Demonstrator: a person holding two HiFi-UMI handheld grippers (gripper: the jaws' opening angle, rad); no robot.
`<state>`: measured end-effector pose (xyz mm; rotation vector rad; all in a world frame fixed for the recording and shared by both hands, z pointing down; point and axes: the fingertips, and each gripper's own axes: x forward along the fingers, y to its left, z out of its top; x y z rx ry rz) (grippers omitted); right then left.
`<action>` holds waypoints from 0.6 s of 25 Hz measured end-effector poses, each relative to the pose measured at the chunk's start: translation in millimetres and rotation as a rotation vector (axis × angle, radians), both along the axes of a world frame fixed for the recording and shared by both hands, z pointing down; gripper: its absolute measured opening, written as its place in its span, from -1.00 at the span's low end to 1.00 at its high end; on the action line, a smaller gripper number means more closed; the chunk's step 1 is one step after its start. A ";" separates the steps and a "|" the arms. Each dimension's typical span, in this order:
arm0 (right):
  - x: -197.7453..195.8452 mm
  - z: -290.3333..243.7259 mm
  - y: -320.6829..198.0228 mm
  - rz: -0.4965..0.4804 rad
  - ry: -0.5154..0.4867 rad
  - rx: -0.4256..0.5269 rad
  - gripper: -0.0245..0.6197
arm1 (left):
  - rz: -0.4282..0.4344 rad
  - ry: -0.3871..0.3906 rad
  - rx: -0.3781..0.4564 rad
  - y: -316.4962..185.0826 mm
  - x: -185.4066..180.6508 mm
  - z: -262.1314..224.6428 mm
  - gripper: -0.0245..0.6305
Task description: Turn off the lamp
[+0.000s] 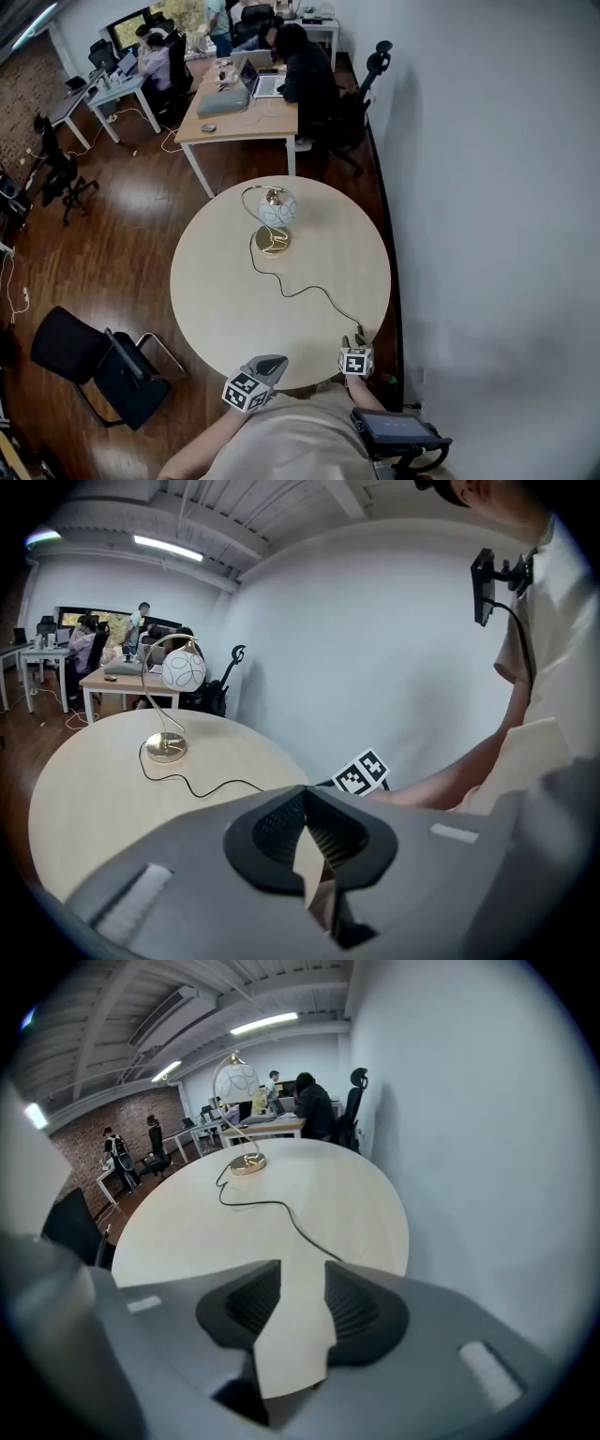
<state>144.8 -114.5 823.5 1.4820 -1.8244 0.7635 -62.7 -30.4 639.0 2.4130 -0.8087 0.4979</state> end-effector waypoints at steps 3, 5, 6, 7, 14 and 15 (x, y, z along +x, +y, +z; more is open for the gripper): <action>-28.6 -16.5 13.7 0.019 -0.003 0.012 -0.48 | 0.011 0.026 -0.001 8.4 -23.5 -0.5 -0.97; -46.2 -26.7 22.5 0.023 0.001 0.024 -0.49 | 0.015 0.041 -0.004 13.7 -40.8 -0.8 -0.97; -53.7 -31.8 27.5 0.026 0.006 0.030 -0.50 | 0.020 0.047 -0.005 17.4 -49.2 -0.6 -0.97; -60.5 -37.2 32.9 0.032 0.010 0.037 -0.50 | 0.027 0.052 -0.004 21.7 -57.3 0.5 -0.97; -104.5 -68.5 82.9 0.105 -0.001 0.114 -0.61 | 0.106 0.081 -0.027 62.0 -104.7 19.3 -0.97; -112.0 -69.7 91.2 0.115 -0.005 0.124 -0.62 | 0.127 0.077 -0.032 66.4 -110.2 24.5 -0.97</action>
